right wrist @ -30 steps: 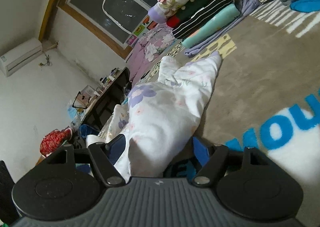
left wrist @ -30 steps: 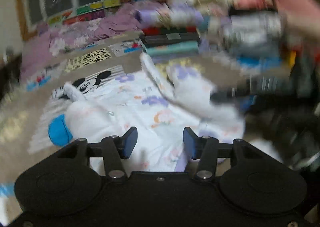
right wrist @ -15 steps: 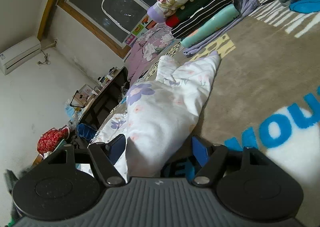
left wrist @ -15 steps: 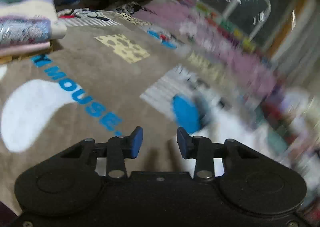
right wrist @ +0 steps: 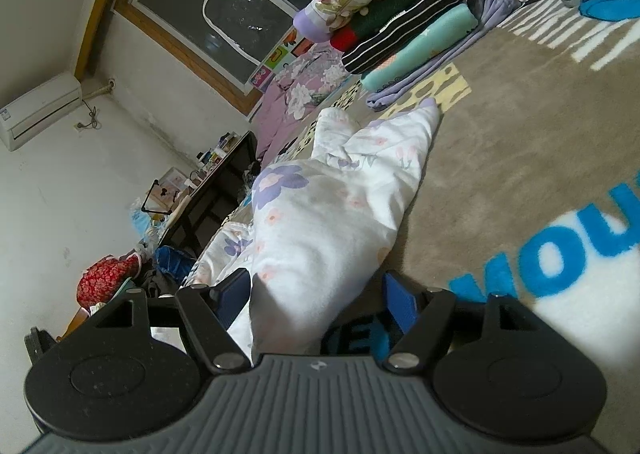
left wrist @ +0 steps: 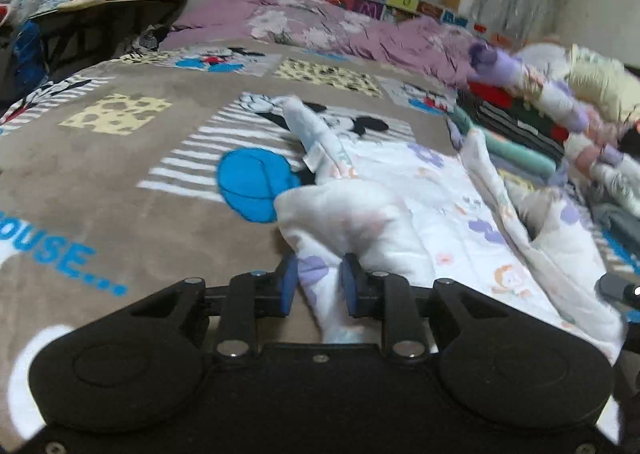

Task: Fold clothes

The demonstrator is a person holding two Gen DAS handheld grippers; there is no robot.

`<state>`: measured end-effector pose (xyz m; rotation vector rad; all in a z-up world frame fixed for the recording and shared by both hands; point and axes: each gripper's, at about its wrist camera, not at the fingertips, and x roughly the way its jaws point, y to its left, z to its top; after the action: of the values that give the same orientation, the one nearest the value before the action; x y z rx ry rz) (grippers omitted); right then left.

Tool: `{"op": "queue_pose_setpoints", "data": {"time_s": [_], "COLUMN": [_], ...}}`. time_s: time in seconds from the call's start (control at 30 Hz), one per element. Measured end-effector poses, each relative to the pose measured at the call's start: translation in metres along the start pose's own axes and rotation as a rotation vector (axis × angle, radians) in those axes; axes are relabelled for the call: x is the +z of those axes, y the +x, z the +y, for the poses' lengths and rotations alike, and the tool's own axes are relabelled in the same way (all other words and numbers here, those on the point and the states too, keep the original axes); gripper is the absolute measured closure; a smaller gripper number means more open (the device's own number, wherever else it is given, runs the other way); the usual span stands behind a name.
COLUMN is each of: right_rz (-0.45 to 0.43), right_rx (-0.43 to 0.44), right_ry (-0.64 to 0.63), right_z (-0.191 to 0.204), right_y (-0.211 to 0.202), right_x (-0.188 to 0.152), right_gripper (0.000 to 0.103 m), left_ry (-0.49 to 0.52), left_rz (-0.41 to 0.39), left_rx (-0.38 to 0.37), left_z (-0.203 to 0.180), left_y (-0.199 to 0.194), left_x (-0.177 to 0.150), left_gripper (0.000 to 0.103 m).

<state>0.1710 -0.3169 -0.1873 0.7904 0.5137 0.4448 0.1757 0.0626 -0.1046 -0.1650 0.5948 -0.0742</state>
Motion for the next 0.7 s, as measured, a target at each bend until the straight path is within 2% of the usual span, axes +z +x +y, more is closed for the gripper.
{"op": "queue_pose_setpoints", "data": {"time_s": [0.07, 0.1, 0.13, 0.2, 0.27, 0.3, 0.33, 0.37, 0.43, 0.47, 0.53, 0.7], "right_rz": [0.0, -0.001, -0.001, -0.001, -0.001, -0.001, -0.001, -0.001, -0.001, -0.001, -0.001, -0.001], "right_rx": [0.001, 0.001, 0.003, 0.004, 0.004, 0.004, 0.004, 0.003, 0.003, 0.003, 0.004, 0.005], "right_ry": [0.001, 0.002, 0.003, 0.005, 0.005, 0.005, 0.005, 0.004, 0.002, 0.001, 0.0, -0.001], "right_z": [0.0, 0.0, 0.0, 0.0, 0.0, 0.0, 0.0, 0.0, 0.0, 0.0, 0.0, -0.001], "right_y": [0.0, 0.0, -0.001, 0.0, 0.0, 0.0, 0.0, 0.0, 0.0, 0.0, 0.001, 0.001], "right_x": [0.0, -0.001, -0.001, -0.001, 0.0, 0.0, -0.001, -0.001, -0.001, -0.001, -0.001, 0.0], "right_gripper": [0.03, 0.03, 0.03, 0.03, 0.03, 0.03, 0.03, 0.03, 0.03, 0.03, 0.03, 0.03], "left_ry": [-0.006, -0.013, -0.025, -0.05, -0.079, -0.107, -0.136, -0.166, -0.225, -0.245, -0.219, -0.077], "left_rz": [0.005, 0.007, 0.009, 0.013, 0.018, 0.024, 0.027, 0.03, 0.037, 0.039, 0.023, -0.071], "left_rx": [0.006, 0.01, 0.017, 0.029, 0.019, -0.007, -0.063, -0.119, -0.2, -0.223, -0.212, -0.123], "left_z": [-0.003, -0.004, -0.001, 0.003, 0.011, 0.017, 0.023, 0.03, 0.038, 0.039, 0.034, 0.01], "left_y": [0.006, 0.008, 0.011, 0.016, 0.02, 0.023, 0.026, 0.029, 0.033, 0.034, 0.027, -0.005], "left_x": [-0.001, -0.002, -0.001, 0.001, 0.004, 0.005, 0.005, 0.004, 0.004, 0.004, 0.005, 0.017], "left_gripper": [0.079, 0.074, 0.064, 0.05, 0.042, 0.041, 0.041, 0.042, 0.074, 0.074, 0.083, 0.092]}}
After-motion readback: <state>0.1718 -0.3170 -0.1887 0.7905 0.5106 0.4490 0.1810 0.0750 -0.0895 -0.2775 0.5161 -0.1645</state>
